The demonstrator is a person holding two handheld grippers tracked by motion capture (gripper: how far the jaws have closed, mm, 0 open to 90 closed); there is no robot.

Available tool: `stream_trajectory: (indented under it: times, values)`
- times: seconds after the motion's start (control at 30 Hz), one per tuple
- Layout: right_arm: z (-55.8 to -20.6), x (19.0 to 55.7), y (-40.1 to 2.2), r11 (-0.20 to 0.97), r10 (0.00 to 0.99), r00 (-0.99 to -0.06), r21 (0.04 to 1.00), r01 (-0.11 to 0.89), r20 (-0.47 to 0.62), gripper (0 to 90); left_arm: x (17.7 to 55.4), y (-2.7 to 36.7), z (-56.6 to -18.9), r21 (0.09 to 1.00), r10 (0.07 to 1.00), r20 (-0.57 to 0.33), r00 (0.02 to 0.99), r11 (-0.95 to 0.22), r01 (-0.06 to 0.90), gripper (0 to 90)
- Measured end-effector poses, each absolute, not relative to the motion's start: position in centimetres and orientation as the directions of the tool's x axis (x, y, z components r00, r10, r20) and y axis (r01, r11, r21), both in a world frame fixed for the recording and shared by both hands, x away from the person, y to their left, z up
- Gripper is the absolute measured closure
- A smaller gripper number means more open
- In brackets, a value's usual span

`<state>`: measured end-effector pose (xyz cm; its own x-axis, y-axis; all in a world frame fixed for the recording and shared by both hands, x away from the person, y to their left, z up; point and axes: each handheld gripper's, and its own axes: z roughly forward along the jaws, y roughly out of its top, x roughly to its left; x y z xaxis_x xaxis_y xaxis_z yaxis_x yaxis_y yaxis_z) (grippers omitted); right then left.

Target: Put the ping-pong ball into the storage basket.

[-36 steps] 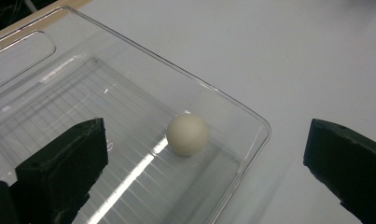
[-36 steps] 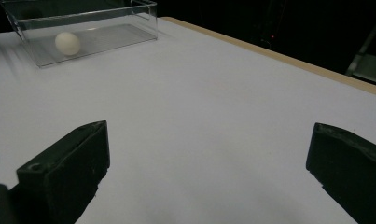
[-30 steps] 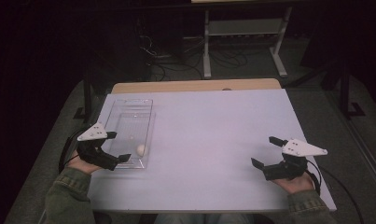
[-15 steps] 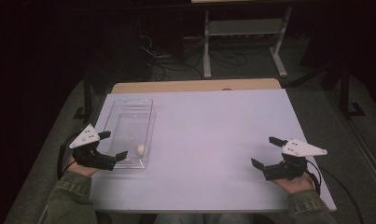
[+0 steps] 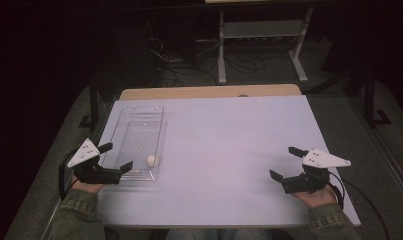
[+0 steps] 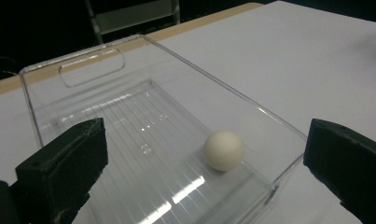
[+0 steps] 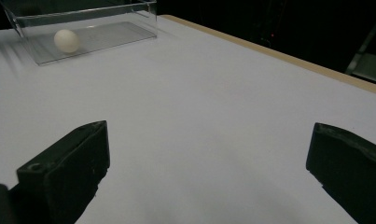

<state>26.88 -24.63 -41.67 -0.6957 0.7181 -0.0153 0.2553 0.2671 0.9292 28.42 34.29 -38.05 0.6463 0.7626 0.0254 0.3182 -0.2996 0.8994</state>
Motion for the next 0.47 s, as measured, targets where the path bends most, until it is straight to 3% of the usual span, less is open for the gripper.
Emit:
stream_trajectory:
  times: [0.47]
  values:
    - [-41.68,26.85,-24.68,0.265,0.721,-0.693,0.929,0.257,-0.014,0.0,27.66,34.08,-39.00,0.927,0.791,0.025,0.612,-0.246,0.281,0.0]
